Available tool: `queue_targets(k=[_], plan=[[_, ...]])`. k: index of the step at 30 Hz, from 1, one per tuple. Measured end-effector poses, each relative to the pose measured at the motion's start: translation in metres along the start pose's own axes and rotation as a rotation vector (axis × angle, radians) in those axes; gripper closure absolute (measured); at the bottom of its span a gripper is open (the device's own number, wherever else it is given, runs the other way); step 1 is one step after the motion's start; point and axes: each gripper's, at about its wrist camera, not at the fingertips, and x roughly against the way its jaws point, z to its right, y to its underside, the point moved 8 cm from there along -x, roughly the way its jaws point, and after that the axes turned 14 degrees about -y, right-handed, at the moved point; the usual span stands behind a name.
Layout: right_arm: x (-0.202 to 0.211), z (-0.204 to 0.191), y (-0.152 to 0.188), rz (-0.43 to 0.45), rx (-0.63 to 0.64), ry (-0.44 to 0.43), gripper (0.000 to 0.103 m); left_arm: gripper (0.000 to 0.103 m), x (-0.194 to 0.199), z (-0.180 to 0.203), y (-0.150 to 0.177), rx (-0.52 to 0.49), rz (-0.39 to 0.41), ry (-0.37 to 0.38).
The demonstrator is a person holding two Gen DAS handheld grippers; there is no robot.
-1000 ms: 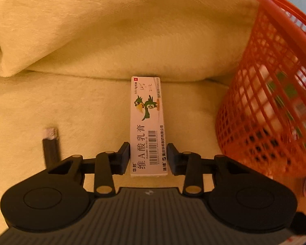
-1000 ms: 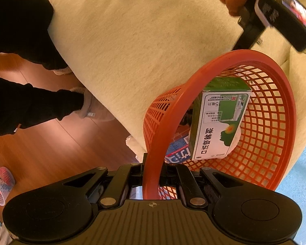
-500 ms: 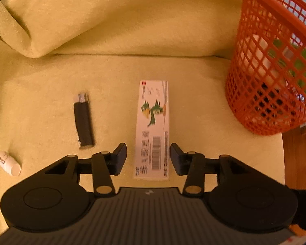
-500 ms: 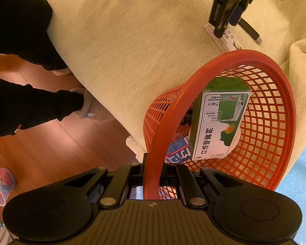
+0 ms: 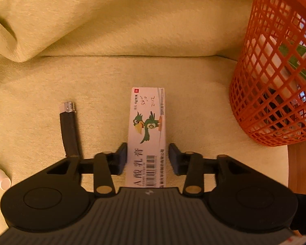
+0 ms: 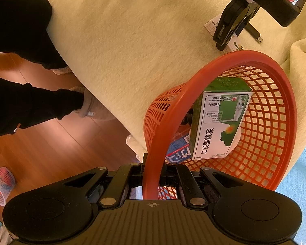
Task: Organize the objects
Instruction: 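Lift the ointment box, carry it into the basket, open the left tool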
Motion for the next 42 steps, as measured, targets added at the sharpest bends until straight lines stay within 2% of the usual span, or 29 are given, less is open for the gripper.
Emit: queue_targets(k=[11, 22, 35, 42], plan=[[0.003, 0.002, 0.000, 0.006, -0.004, 0.009, 0.101, 0.071, 0.033, -0.004, 0.010, -0.012, -0.004, 0.017], [0.006, 0.002, -0.004, -0.010, 0.012, 0.031, 0.100, 0.071, 0.074, -0.019, 0.018, 0.050, 0.005, 0.016], [0.011, 0.003, -0.014, -0.058, 0.072, 0.061, 0.098, 0.071, 0.136, -0.051, 0.004, 0.137, 0.073, -0.001], [0.015, 0.003, -0.020, -0.089, 0.144, 0.109, 0.098, 0.071, 0.166, -0.058, -0.004, 0.167, 0.121, 0.009]])
